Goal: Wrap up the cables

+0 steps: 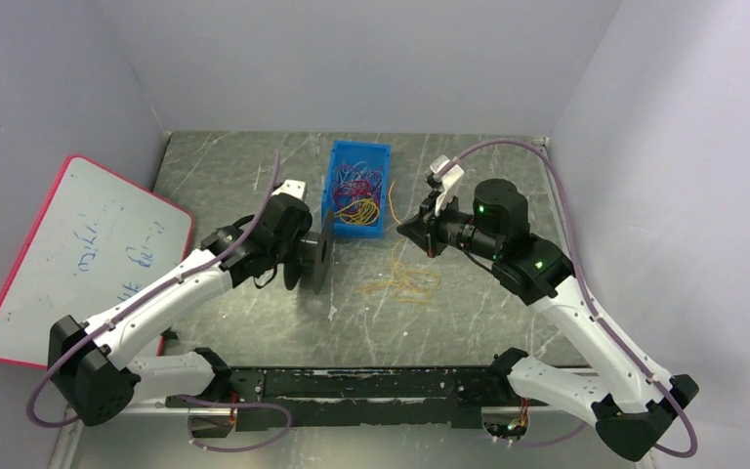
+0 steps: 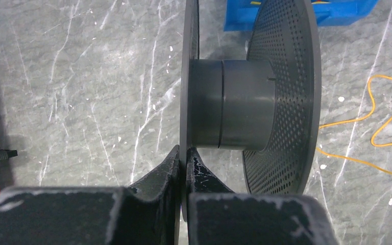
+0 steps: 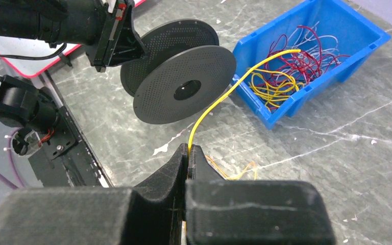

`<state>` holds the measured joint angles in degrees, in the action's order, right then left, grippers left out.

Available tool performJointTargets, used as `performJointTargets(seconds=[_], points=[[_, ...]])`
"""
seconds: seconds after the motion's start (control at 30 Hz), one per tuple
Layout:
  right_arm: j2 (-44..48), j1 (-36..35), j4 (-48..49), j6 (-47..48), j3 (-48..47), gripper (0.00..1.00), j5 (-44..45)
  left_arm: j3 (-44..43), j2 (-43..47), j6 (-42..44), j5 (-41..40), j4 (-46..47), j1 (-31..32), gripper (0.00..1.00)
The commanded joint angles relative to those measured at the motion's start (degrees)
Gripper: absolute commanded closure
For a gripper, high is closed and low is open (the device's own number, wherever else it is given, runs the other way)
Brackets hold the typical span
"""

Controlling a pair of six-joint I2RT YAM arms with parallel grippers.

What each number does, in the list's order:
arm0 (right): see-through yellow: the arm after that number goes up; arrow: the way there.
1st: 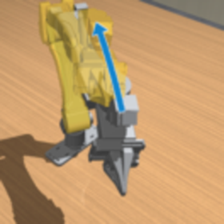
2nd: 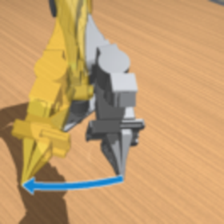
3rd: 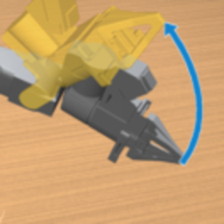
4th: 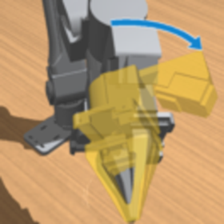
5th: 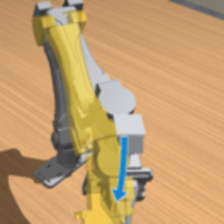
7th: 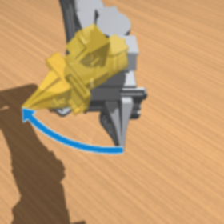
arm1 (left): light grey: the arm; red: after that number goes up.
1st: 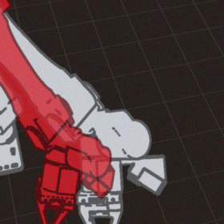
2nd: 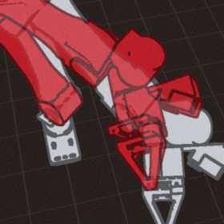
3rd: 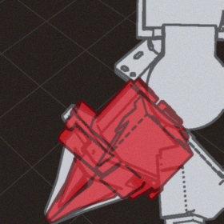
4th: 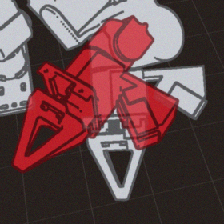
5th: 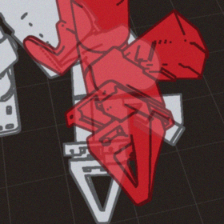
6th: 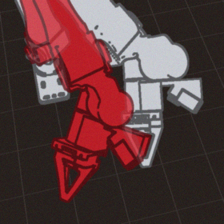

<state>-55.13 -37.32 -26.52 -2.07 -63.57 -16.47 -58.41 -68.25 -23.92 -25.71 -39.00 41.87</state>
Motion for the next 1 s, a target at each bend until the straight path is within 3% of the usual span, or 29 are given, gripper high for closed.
performJointTargets(seconds=[0.0,0.3,0.5,0.8,0.97], points=[[-0.9,-0.4,-4.5,2.6,-3.9,1.00,-2.3,-1.2,2.2,3.4,4.6,0.0,0.2,0.93],[-2.2,-1.3,-9.8,11.3,-7.7,1.00,-6.4,-0.8,5.5,9.7,14.2,-0.5,0.3,0.93],[-2.6,-3.4,-12.0,23.4,-7.6,1.00,-8.8,0.0,6.2,13.3,19.3,0.4,0.5,0.93],[-5.1,-7.9,-15.3,55.2,-5.2,1.00,-3.5,-1.2,4.2,16.5,16.8,0.9,2.1,0.93],[-6.7,-9.1,-12.8,63.2,-3.5,1.00,4.6,-1.1,2.7,16.6,12.0,0.2,3.4,0.93]])
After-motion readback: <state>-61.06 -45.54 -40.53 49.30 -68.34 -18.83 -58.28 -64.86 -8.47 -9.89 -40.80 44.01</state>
